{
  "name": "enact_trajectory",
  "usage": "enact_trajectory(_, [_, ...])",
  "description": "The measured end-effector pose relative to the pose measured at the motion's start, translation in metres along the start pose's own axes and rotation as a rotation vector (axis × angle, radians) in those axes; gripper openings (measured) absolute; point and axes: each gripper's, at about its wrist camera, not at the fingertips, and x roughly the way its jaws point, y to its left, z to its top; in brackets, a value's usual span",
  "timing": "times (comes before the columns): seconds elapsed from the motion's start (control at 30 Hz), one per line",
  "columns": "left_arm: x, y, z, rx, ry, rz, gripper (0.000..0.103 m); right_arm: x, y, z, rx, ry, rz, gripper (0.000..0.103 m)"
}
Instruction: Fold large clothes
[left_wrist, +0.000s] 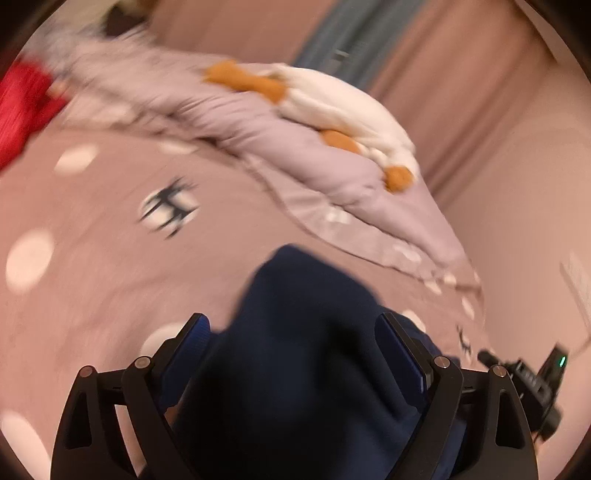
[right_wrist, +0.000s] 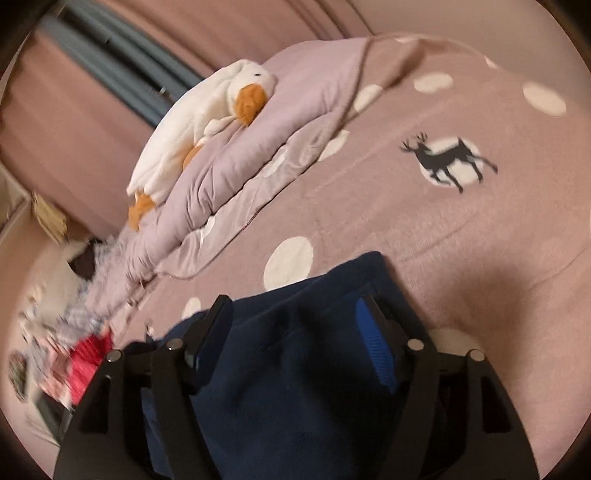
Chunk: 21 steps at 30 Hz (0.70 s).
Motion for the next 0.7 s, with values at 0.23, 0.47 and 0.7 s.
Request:
enact_trajectory(0.23, [0.096, -0.019, -0.01, 0.076, 0.288, 0.207, 0.049, 0.053, 0.003, -0.012, -0.096, 0.146, -0.031, 0.038])
enact_trajectory(0.47, [0.063, -0.03, 0.008, 0.06, 0.059, 0.2, 0.016, 0.034, -0.015, 0.009, 0.024, 0.007, 0.094, 0.001])
enact_trajectory(0.7, [0.055, -0.027, 0.037, 0.013, -0.153, 0.206, 0.015, 0.019, -0.027, 0.025, 0.077, -0.038, 0.069, 0.006])
